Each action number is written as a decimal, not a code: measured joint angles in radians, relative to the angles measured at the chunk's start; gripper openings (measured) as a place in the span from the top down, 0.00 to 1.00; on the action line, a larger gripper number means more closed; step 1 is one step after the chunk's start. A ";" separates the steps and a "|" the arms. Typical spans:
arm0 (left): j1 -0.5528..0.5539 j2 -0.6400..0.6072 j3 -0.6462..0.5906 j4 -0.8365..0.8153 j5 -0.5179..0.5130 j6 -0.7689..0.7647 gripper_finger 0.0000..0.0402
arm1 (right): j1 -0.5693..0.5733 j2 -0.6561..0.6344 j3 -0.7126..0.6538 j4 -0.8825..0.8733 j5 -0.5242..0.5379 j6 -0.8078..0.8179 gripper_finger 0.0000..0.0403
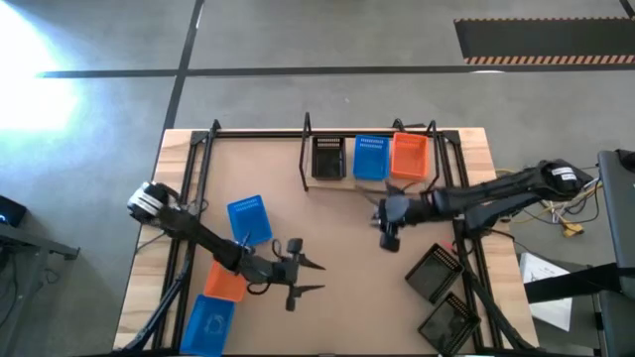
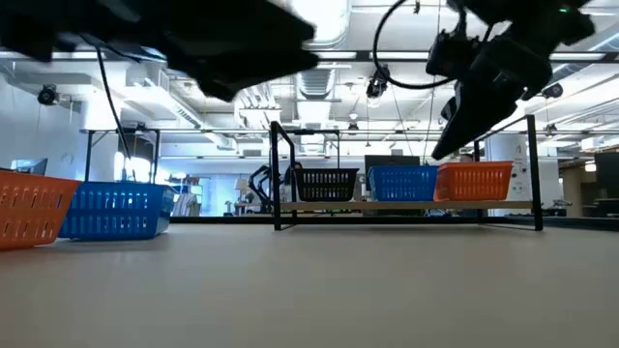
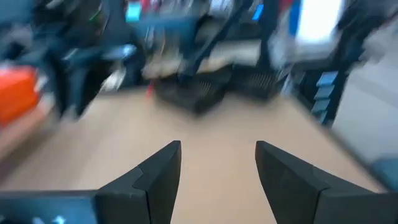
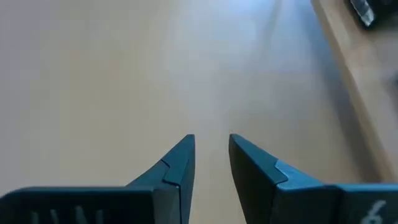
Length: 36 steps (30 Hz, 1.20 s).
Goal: Stack baskets on shelf by color
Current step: Stack the top blue basket on top of the blue basket on the shelf
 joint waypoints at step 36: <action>0.094 -0.366 -0.075 -1.439 -0.045 -0.814 0.55 | 0.557 0.383 -0.052 0.411 0.641 0.349 0.77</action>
